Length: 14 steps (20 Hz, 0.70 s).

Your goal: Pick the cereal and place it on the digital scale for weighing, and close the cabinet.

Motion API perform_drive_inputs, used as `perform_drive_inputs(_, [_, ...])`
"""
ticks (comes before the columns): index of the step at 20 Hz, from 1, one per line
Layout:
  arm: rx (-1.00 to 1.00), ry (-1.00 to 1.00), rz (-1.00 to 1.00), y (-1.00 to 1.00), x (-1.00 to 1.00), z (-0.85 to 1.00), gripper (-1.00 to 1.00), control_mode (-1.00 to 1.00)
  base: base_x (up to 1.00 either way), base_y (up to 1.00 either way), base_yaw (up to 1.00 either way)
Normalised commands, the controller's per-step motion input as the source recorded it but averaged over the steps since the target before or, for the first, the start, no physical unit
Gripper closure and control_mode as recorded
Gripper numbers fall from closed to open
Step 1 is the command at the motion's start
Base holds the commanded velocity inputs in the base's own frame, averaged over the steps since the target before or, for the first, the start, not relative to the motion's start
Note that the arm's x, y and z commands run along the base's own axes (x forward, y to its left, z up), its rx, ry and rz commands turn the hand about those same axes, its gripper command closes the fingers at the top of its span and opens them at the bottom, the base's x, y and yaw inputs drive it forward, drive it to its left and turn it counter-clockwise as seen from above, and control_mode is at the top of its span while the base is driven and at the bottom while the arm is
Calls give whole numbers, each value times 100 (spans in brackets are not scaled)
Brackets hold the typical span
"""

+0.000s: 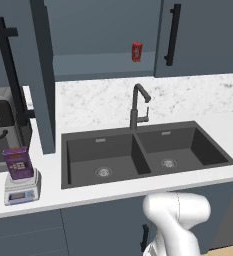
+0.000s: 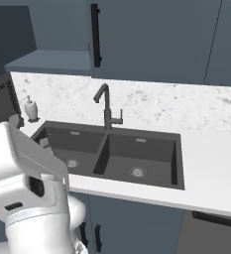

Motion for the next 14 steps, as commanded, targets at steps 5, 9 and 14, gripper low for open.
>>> perform_drive_inputs(5, [0, -7, 0, 100, 39, -97, -100, -100, 0, 0, 0])
perform_drive_inputs(9, [0, -13, 0, 100, 39, -88, -100, -100, 0, 0, 0])
perform_drive_inputs(14, [0, -12, 0, 100, 32, -90, -100, -100, 0, 0, 0])
